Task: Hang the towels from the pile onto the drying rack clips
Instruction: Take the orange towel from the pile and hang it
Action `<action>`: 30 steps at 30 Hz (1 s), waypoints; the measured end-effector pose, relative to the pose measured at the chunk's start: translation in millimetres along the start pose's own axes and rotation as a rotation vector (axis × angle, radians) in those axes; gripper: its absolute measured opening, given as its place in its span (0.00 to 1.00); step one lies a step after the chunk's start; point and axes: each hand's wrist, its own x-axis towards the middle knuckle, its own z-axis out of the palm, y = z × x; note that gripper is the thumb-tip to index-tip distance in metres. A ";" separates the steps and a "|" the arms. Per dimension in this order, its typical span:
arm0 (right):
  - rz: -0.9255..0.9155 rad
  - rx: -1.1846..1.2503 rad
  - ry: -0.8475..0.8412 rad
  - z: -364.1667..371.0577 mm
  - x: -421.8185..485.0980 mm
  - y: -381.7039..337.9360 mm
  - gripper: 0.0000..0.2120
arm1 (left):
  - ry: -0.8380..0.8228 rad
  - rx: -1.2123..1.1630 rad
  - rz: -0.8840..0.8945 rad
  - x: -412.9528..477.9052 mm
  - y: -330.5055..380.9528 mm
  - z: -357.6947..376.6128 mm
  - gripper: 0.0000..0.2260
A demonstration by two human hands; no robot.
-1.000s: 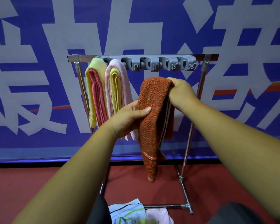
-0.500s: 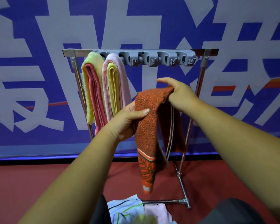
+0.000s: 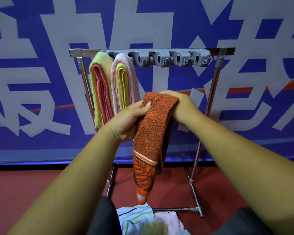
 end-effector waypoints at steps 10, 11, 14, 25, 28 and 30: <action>0.026 -0.111 -0.045 4.8 6.5 0.3 0.27 | 0.098 0.127 -0.012 -13.3 -10.5 -11.9 0.10; 0.023 -0.148 -0.086 6.7 4.3 2.3 0.26 | 0.111 0.099 0.020 -11.2 -10.5 -10.7 0.11; 0.059 -0.152 -0.154 15.1 -3.6 8.3 0.20 | 0.113 0.054 0.050 -4.8 -7.9 -8.0 0.17; 0.132 0.081 -0.052 19.3 -11.0 5.7 0.09 | 0.070 -0.072 0.043 -7.7 -9.1 -15.6 0.19; 0.164 0.065 -0.006 22.1 -8.1 0.6 0.07 | 0.044 -0.089 0.024 -14.6 -9.3 -19.8 0.18; 0.183 0.108 0.032 22.8 -4.2 -2.6 0.08 | 0.049 -0.097 -0.027 -20.0 -14.0 -27.3 0.16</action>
